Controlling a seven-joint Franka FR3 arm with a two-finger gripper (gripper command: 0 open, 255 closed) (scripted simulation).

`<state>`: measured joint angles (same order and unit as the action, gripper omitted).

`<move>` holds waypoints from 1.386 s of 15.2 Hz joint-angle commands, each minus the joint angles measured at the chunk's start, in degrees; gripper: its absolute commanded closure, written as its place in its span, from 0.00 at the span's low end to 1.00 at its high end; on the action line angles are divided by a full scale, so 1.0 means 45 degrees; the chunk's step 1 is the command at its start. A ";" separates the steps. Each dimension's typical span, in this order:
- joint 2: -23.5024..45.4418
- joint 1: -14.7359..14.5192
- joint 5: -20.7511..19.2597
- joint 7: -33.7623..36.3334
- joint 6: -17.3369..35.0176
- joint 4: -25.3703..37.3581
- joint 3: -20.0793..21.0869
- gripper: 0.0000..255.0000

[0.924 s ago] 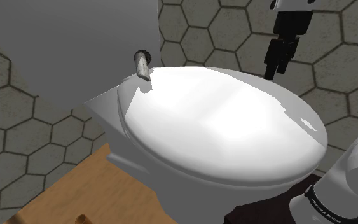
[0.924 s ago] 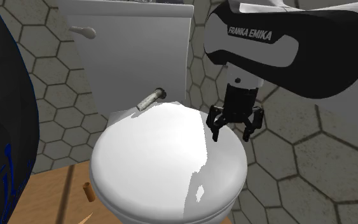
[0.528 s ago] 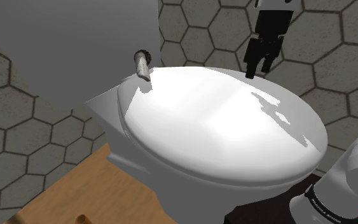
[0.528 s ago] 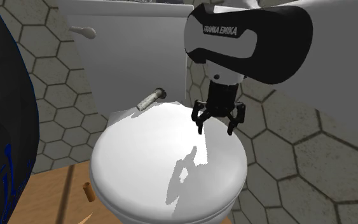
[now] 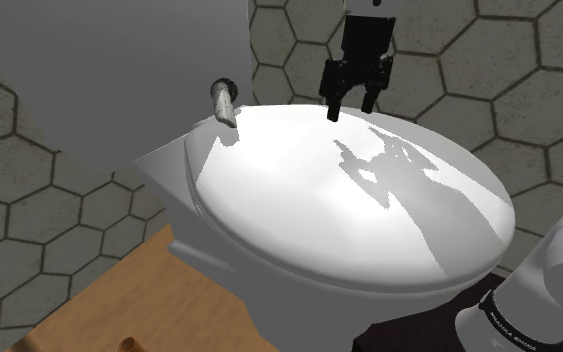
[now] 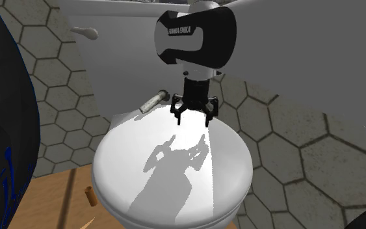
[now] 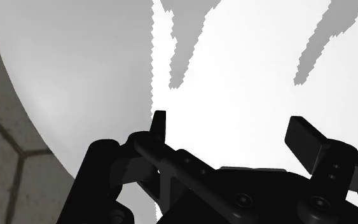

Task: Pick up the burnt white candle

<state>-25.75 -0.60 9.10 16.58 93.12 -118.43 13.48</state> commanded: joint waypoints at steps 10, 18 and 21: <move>0.5206 -0.0105 -0.1793 0.4557 0.0666 0.5281 0.2224 0.00; 1.0219 -0.1769 -0.4658 0.7516 -0.0817 1.1666 0.2720 0.00; 1.1109 -0.2237 -0.5095 0.7821 -0.1103 1.2848 0.2595 0.00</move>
<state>23.22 -10.12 -13.27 51.26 88.25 -61.78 25.28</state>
